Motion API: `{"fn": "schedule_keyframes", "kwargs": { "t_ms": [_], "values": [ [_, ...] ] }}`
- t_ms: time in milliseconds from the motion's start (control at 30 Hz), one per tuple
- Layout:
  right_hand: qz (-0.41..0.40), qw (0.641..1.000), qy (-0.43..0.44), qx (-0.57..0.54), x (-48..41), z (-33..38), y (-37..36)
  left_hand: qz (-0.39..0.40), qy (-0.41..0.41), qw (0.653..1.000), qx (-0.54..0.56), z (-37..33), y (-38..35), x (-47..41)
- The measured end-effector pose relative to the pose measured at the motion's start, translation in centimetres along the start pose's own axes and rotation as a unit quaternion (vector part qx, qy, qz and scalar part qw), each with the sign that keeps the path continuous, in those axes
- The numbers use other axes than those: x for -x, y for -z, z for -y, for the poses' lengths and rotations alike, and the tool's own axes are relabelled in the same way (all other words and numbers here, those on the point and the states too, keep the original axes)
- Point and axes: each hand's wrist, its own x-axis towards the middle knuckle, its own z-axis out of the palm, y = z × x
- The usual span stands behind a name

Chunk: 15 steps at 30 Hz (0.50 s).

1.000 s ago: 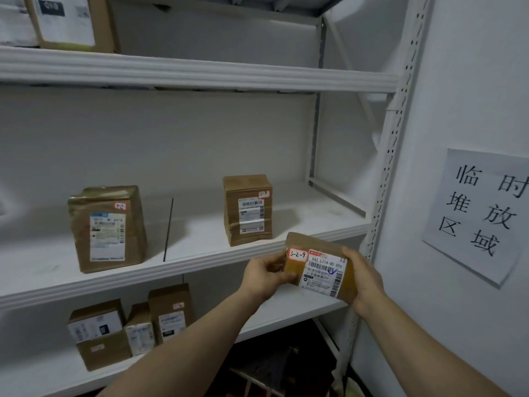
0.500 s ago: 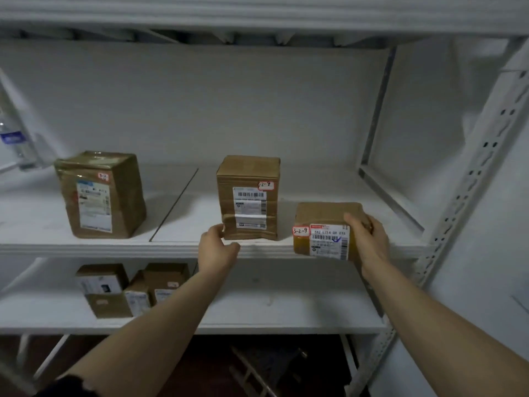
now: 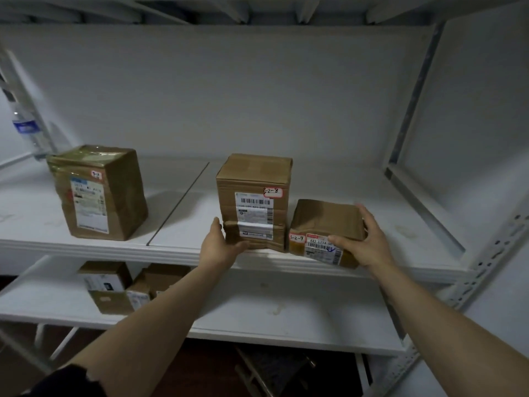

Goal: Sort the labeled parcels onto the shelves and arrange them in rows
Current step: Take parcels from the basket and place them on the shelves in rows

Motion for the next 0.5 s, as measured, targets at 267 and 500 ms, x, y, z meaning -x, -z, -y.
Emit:
{"fn": "schedule_keyframes", "kwargs": {
  "t_ms": [267,500],
  "values": [
    [0.072,0.997,0.025,0.032,-2.1,-0.2,0.2,-0.031,-0.013,0.999,0.026,0.4,-1.0,-1.2],
    [0.061,0.996,0.041,0.059,-3.2,-0.7,0.0,-0.035,-0.010,0.999,0.018,0.4,-1.1,-1.0]
  ]
}}
